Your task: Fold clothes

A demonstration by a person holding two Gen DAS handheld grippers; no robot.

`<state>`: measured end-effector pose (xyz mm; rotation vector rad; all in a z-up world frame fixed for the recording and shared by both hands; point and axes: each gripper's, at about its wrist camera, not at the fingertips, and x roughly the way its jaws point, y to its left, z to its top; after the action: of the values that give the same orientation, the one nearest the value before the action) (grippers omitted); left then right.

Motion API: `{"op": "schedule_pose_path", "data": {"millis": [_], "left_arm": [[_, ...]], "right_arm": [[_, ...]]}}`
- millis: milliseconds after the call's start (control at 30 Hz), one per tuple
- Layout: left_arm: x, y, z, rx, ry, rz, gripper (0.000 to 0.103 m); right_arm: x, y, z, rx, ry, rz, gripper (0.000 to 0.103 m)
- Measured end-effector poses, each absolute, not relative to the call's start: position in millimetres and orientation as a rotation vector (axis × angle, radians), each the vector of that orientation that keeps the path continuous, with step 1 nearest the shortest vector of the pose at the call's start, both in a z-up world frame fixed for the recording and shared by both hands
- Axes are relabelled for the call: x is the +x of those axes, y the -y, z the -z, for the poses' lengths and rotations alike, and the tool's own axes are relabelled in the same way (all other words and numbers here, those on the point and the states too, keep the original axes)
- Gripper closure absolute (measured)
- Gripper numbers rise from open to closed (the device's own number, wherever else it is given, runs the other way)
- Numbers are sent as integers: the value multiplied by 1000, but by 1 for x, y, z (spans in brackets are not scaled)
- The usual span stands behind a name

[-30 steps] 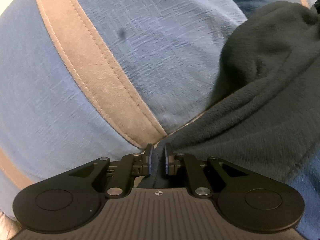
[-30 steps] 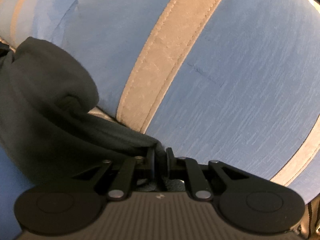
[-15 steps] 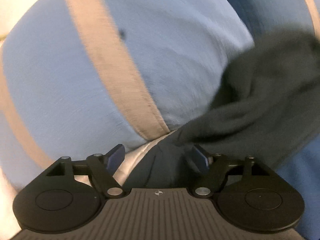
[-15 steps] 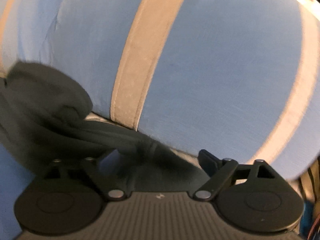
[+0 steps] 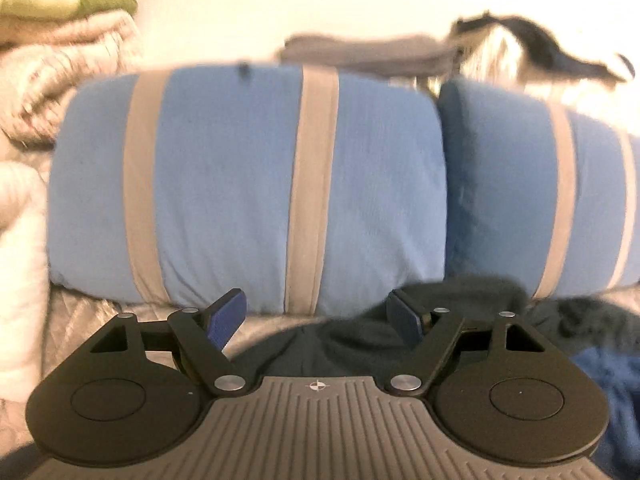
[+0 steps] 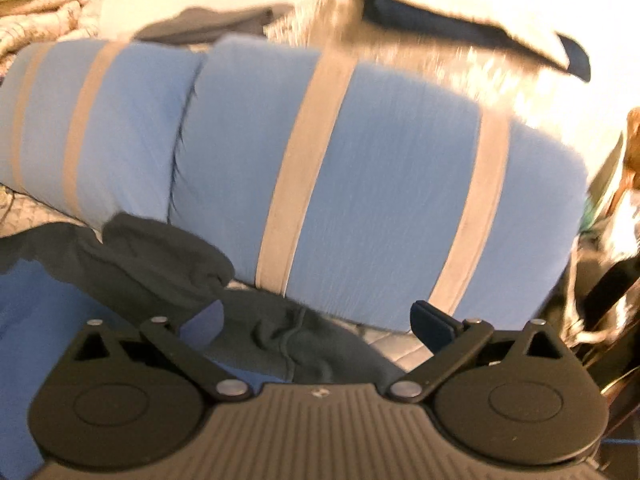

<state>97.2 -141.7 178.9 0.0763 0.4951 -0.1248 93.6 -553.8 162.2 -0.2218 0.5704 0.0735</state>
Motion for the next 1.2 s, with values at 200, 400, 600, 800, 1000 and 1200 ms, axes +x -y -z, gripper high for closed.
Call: {"op": "schedule_pose_path", "data": {"millis": [200, 400, 600, 800, 1000, 1200], "left_arm": [[83, 124, -232, 73, -434, 151, 25], [57, 109, -287, 93, -423, 256, 25], [19, 96, -279, 102, -387, 263, 21], [-20, 70, -231, 155, -338, 171, 21], [-50, 22, -179, 35, -308, 27, 21], [-74, -36, -155, -160, -344, -95, 21]], "right_arm": [[66, 554, -226, -231, -485, -77, 0], [37, 566, -303, -228, -366, -72, 0], [7, 570, -320, -167, -289, -89, 0], [-8, 551, -249, -141, -344, -183, 0], [-22, 507, -179, -240, -427, -319, 0], [-39, 462, -143, -271, -462, -453, 0]]}}
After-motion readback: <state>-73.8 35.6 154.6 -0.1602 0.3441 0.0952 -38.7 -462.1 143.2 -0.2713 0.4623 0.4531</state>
